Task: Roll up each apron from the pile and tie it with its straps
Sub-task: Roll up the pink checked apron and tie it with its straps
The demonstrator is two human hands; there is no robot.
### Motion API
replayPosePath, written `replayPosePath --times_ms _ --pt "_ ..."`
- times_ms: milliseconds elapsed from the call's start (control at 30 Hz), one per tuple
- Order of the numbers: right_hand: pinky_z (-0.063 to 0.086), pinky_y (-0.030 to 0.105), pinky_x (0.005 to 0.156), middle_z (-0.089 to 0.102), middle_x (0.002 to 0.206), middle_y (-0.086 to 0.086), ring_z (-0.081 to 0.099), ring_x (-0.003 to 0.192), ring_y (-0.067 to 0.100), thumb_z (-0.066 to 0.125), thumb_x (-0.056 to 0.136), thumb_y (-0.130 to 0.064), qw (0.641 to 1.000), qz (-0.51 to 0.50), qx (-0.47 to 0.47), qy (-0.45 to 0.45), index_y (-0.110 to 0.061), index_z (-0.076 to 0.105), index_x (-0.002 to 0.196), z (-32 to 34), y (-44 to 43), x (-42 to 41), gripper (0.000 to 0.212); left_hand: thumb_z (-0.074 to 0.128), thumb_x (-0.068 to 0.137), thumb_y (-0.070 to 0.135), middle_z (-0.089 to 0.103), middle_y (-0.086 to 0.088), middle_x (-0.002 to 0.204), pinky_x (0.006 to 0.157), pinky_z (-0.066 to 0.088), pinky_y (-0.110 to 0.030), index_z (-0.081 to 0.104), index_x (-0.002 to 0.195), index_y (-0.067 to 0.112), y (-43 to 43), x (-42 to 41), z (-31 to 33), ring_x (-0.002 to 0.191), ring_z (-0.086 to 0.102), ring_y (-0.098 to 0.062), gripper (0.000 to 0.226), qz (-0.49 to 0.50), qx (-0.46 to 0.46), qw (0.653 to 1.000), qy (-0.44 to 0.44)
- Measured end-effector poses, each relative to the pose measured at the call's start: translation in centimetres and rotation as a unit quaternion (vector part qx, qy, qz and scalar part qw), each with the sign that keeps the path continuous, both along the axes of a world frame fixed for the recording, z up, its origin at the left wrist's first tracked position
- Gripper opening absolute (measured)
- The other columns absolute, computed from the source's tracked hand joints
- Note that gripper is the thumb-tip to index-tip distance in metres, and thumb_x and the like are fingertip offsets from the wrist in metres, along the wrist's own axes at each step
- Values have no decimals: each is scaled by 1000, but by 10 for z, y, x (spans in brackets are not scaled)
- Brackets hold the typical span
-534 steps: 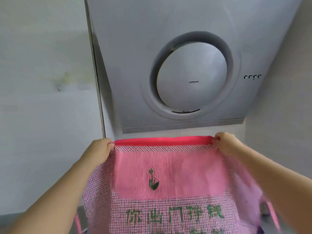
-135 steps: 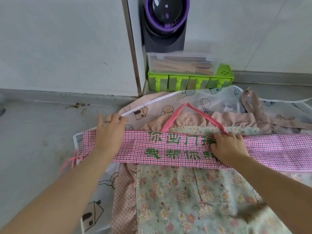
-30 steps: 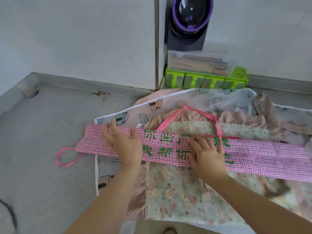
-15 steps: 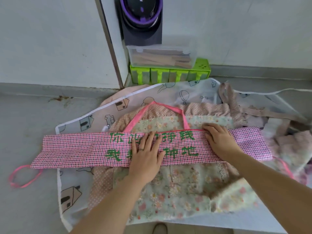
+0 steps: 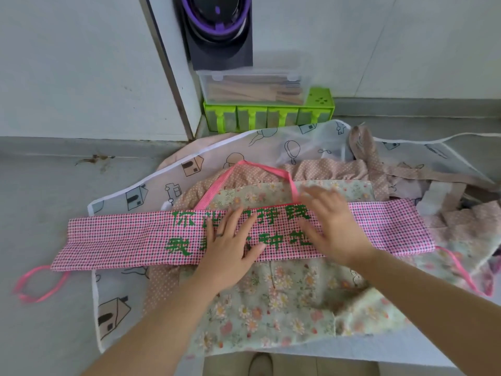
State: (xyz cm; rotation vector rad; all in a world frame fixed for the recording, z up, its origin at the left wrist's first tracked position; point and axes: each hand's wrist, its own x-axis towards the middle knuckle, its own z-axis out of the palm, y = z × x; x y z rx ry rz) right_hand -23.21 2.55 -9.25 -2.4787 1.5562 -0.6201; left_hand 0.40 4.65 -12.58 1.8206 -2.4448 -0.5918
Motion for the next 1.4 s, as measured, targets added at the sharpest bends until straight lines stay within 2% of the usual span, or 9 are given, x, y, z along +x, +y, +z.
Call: replayPosePath --times_ms 133,300,600,833,933,1033,1133,1267,1400 --pt "37 48 106 54 135 4 49 127 23 62 70 -30 974 168 27 150 -19 57 127 -12 32 47 59 29 93 60 17 2 157 118 9 -52 26 147 30 14 47 1 144 10 -17 62 -122 -111 986 -36" --pt "53 44 89 64 122 4 63 109 24 86 48 -19 977 97 38 185 -18 67 115 -33 29 71 70 62 82 10 34 -1 149 104 44 -43 41 142 23 26 95 3 134 30 -21 65 -85 -91 992 -27" --pt "58 37 67 64 92 9 63 79 27 87 44 -2 975 14 -20 222 -7 73 101 -25 30 74 59 46 87 -8 10 0 159 112 31 -36 17 152 26 19 76 16 144 17 -24 79 -3 -72 993 -91" --pt "52 35 77 56 99 5 54 87 22 75 62 -3 960 21 25 277 -11 68 106 8 44 68 45 85 41 -2 64 -7 117 50 54 -26 70 113 12 33 103 18 88 69 -22 74 -62 -131 981 -130" --pt "35 33 103 41 129 5 40 116 22 44 89 1 938 60 135 315 -14 42 138 16 55 63 51 64 79 2 42 -3 136 71 53 -28 47 140 15 48 103 23 113 54 -21 64 -87 -97 986 -99" --pt "46 21 88 53 120 0 54 102 13 41 90 6 911 84 284 287 -18 49 133 27 50 63 50 42 97 10 34 5 119 73 43 -21 38 145 26 60 106 35 102 40 -10 50 -78 -20 994 -76" --pt "48 17 65 64 99 3 57 73 8 40 91 7 881 65 362 297 -10 60 98 40 30 68 27 39 100 17 44 6 109 62 40 -19 57 124 22 48 117 45 80 47 -4 30 -38 106 993 -25" --pt "45 15 58 59 89 3 56 72 11 43 91 3 861 -23 366 351 -3 59 98 38 9 86 18 42 95 16 59 0 77 61 44 -27 54 76 16 7 140 45 67 56 -16 22 -1 157 986 -60" --pt "45 32 94 62 115 3 60 105 22 50 95 -8 823 -114 333 446 -8 55 119 17 16 106 24 47 90 16 54 8 76 61 41 -26 54 83 23 -4 159 33 74 55 -12 12 16 84 979 -183"
